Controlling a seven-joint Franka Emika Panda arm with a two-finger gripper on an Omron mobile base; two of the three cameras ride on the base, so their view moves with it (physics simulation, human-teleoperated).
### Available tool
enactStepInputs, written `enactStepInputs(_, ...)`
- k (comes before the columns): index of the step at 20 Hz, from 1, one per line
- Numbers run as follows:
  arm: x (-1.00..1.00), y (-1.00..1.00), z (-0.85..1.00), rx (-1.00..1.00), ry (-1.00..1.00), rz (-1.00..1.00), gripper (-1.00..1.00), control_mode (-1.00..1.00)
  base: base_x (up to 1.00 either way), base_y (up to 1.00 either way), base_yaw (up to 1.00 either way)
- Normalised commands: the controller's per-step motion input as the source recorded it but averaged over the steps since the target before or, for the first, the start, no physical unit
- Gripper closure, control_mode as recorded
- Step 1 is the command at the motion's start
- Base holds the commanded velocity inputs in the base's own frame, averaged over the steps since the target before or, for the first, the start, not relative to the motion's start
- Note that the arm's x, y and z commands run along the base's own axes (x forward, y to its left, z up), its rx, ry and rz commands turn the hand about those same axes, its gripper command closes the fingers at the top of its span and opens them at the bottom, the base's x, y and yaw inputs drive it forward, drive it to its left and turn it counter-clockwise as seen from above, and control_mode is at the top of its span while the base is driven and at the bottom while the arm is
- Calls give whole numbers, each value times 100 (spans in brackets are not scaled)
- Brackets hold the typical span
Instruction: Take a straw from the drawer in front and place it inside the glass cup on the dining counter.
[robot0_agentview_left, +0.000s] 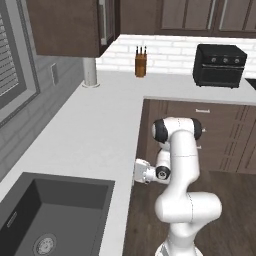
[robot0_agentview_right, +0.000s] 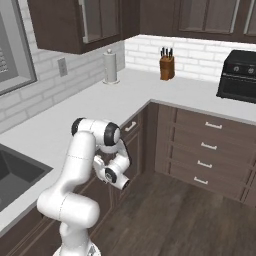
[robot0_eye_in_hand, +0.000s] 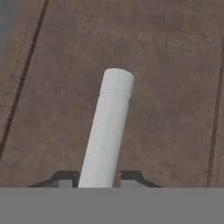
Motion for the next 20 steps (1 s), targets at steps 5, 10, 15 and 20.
enactStepInputs(5, -22, -58, 5, 0, 0, 0, 100, -100, 0, 0, 0)
enactStepInputs(10, -34, -77, 0, 0, 0, 0, 100, -100, 0, 0, 0)
enactStepInputs(15, -41, -96, 0, 0, 0, 0, 100, -100, 0, 0, 0)
enactStepInputs(20, -45, -100, 0, 0, 0, 2, 100, -100, 0, 0, 0)
